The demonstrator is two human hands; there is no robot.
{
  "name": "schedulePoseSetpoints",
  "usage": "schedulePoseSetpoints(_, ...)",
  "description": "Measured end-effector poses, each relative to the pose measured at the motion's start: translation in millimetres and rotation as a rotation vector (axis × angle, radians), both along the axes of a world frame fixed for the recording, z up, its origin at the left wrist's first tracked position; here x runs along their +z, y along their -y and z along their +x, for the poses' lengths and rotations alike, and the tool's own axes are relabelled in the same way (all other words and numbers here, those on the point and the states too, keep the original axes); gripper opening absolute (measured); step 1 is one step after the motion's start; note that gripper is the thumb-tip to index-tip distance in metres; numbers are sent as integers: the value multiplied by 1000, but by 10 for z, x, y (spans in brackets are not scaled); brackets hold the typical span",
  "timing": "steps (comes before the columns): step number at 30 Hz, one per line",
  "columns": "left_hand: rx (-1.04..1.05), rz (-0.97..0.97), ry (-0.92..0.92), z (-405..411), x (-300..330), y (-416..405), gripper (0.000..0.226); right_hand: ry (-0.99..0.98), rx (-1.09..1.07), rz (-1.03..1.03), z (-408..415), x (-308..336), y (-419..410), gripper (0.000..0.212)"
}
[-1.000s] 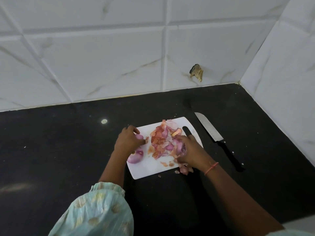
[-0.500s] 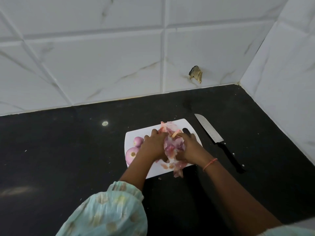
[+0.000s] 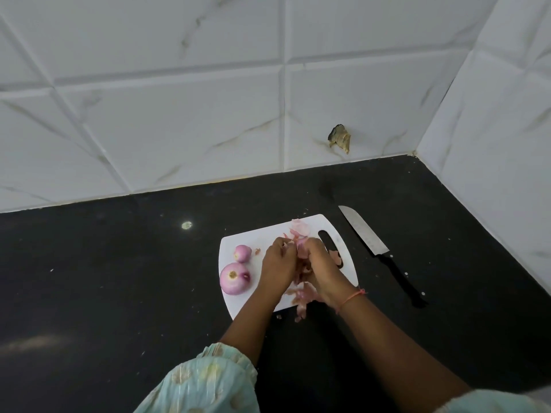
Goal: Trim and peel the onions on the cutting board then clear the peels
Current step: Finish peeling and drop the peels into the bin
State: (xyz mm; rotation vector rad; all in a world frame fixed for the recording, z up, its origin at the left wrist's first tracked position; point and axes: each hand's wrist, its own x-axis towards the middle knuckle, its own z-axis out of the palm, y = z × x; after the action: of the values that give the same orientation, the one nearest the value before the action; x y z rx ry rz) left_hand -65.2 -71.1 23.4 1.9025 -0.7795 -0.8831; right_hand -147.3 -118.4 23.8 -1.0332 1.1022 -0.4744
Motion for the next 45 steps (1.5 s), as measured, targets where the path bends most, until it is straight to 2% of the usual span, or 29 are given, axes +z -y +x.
schedulePoseSetpoints(1, 64, -41, -80, -62, 1, -6, 25, 22, -36, -52, 33, 18, -32, 44)
schedulePoseSetpoints(5, 242, -177, -180, -293, 171, -36, 32, 34, -222, -351, 88, 60, -211, 33)
schedulePoseSetpoints(7, 255, -222, -221, -340, 265, -66, 32, 42, -262, -451, 58, 108, -273, 31)
schedulePoseSetpoints(10, 114, -226, -236, -414, 336, -136, 17, 18, -307, -491, -45, 195, -334, 23)
schedulePoseSetpoints(12, 108, -240, -201, -503, 383, -161, 20, 34, -340, -498, -145, 255, -385, 18)
schedulePoseSetpoints(15, 110, -247, -299, -730, 476, -182, 21, 46, -423, -495, -337, 204, -392, 14)
schedulePoseSetpoints(19, 9, -245, -381, -1191, 531, -173, 20, 42, -524, -487, -789, 214, -414, 33)
schedulePoseSetpoints(20, -24, -247, -404, -1325, 541, -176, 21, 32, -559, -502, -931, 253, -440, 31)
schedulePoseSetpoints(22, -116, -217, -473, -1648, 538, -191, 22, 30, -691, -537, -1284, 325, -512, 21)
schedulePoseSetpoints(26, -315, -165, -557, -2286, 471, -307, 25, -59, -953, -581, -1930, 369, -754, 18)
schedulePoseSetpoints(32, -555, -35, -551, -3235, 110, -807, 25, -211, -1248, -503, -2831, 27, -1336, 22)
schedulePoseSetpoints(36, -649, 106, -516, -3648, -297, -1149, 25, -210, -1343, -402, -3228, -375, -1749, 24)
schedulePoseSetpoints(39, -678, 294, -487, -4022, -881, -1452, 20, -315, -1402, -276, -3582, -1007, -2100, 23)
schedulePoseSetpoints(41, -647, 408, -480, -4079, -1315, -1486, 18, -311, -1423, -121, -3635, -1395, -2179, 21)
schedulePoseSetpoints(43, -637, 567, -515, -4264, -1828, -1659, 26, -321, -1457, 41, -3768, -1861, -2366, 21)
schedulePoseSetpoints(45, -577, 726, -522, -4426, -2641, -1856, 44, -317, -1423, 218, -3916, -2313, -2523, 22)
